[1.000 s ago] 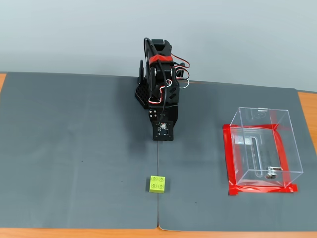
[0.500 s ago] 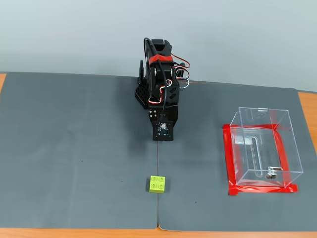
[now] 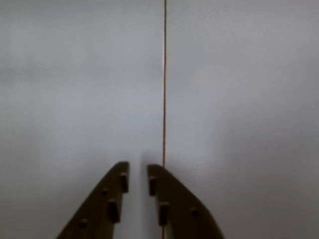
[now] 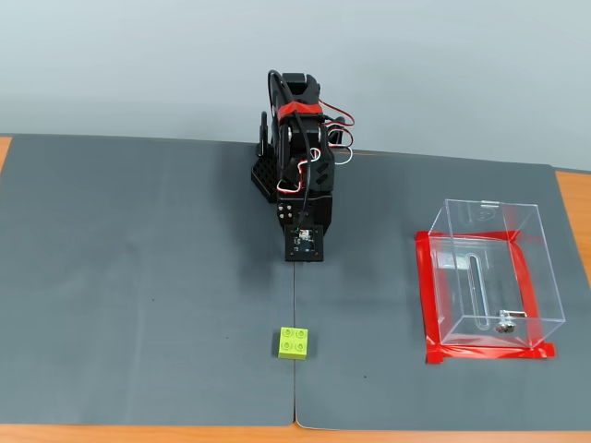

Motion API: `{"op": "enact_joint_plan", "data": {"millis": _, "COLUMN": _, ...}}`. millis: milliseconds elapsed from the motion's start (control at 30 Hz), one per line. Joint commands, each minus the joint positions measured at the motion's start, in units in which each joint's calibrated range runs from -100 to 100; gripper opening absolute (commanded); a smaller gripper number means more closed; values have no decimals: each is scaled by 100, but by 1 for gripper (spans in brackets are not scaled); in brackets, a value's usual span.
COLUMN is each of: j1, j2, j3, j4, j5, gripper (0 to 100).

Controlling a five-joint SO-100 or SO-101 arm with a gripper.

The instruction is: Pick the green lego block and place it into the transparent box

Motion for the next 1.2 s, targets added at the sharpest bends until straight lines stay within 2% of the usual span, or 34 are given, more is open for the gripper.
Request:
{"op": "enact_joint_plan", "data": {"millis": 0, "j1": 13, "j2": 8, "j3": -364, "j4": 15, "j5": 12, "gripper": 4}}
{"op": "enact_joint_plan", "data": {"millis": 633, "j1": 13, "j2": 220, "j3": -627, "j4": 6, "j5": 12, "gripper": 4}}
{"op": "enact_joint_plan", "data": {"millis": 767, "j1": 50, "j2": 907, "j3": -988, "j4": -54, "j5": 6, "gripper": 4}}
{"op": "enact_joint_plan", "data": {"millis": 1167, "j1": 21, "j2": 3925, "j3": -2942, "j4": -1287, "j5": -30, "gripper": 4}}
